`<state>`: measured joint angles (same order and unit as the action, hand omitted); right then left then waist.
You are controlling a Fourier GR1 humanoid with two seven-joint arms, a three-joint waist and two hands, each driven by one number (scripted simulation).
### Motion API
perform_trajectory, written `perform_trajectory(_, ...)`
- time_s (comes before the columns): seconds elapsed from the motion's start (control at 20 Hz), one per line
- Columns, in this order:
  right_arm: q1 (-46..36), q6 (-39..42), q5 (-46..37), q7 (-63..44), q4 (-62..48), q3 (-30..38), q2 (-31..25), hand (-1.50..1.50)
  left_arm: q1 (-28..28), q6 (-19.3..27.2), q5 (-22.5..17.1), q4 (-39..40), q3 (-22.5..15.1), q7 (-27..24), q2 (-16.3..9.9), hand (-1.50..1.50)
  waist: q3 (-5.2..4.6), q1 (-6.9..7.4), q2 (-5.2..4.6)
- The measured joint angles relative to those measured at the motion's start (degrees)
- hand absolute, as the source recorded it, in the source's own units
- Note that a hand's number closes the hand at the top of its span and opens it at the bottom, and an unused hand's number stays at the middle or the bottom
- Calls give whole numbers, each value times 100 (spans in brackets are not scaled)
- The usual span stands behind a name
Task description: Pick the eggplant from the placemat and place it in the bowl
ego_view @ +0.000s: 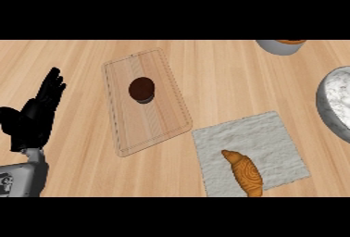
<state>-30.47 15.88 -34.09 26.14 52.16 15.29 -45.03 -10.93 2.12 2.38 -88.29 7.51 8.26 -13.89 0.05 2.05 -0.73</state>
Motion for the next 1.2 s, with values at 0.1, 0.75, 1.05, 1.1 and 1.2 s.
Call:
perform_trajectory(0.1,-197,16,-155,47,-580,-88,-12,-150,21,7,9,-61,-21,39,21,0,3,29,-3)
perform_trajectory(0.75,-1321,1185,899,1074,-3064,935,-219,-150,132,-33,-26,-88,12,-48,57,0,22,5,-10)
perform_trajectory(1.05,-1518,1911,1701,481,-3801,1691,-817,-150,33,15,11,-32,20,-36,67,0,28,-13,-37)
perform_trajectory(1.1,-1471,2012,1768,417,-3877,1754,-952,-150,52,14,12,-28,18,-70,77,0,31,-14,-43)
perform_trajectory(1.2,-1416,2192,1868,269,-3986,1837,-1169,-150,75,-16,1,-32,18,-131,72,0,38,1,-56)
